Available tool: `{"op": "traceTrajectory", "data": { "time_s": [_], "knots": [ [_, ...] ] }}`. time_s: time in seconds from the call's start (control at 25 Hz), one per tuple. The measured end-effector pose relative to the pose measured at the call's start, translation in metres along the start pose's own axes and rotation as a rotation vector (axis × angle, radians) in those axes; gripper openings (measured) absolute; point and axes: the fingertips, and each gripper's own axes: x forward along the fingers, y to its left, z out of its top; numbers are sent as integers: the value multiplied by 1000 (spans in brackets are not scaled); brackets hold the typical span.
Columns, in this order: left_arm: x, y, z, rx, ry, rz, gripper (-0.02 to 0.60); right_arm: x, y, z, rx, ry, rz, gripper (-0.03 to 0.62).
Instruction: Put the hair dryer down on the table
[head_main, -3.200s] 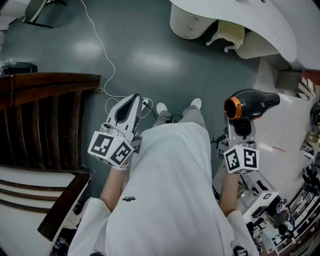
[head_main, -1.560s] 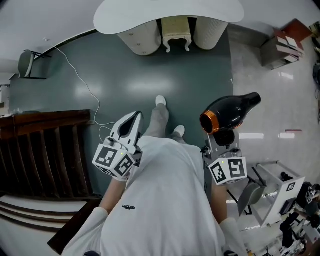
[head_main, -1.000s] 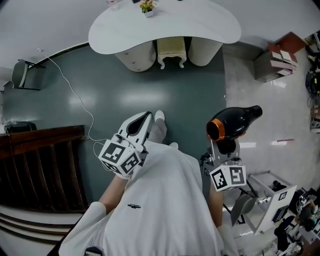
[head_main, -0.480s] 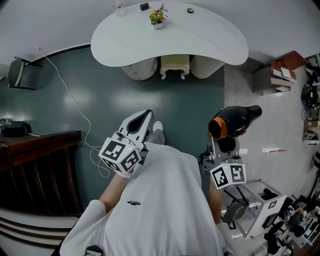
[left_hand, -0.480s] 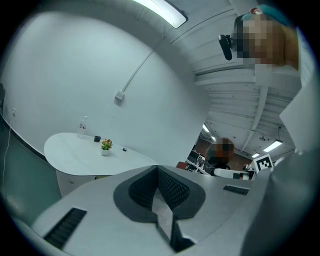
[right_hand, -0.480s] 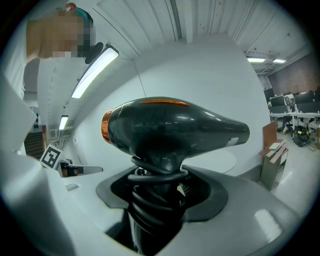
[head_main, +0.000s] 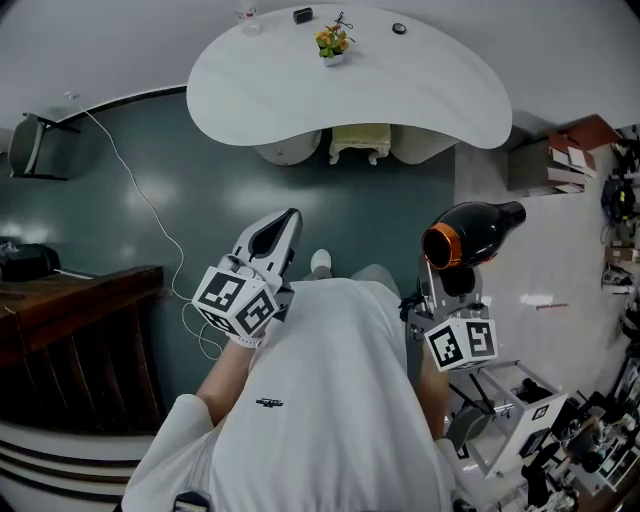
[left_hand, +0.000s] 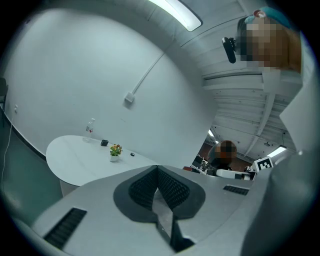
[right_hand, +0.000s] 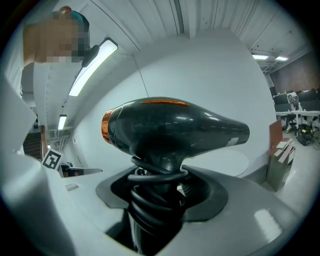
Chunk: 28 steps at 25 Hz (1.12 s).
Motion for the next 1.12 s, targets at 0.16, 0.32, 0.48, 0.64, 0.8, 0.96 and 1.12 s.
{"op": "traceTrajectory", "data": {
  "time_s": [0.16, 0.32, 0.48, 0.64, 0.8, 0.96, 1.12],
  "knots": [
    [4, 16, 11, -13, -11, 7, 1, 17, 7, 3, -13, 24, 6, 278],
    [11, 22, 17, -25, -6, 5, 2, 33, 10, 6, -32, 45, 15, 278],
    [24, 27, 17, 8, 29, 4, 2, 45, 1, 7, -57, 47, 0, 278],
    [39, 36, 20, 28, 56, 25, 2, 55, -18, 8, -28, 34, -29, 278],
    [64, 36, 28, 29, 55, 37, 1, 74, -39, 15, 4, 28, -30, 278],
    [100, 38, 38, 37, 79, 36, 2, 100, -61, 26, 24, 20, -35, 278],
    [139, 36, 49, 54, 88, 31, 2, 123, -88, 40, 29, 15, -38, 278]
  ]
}}
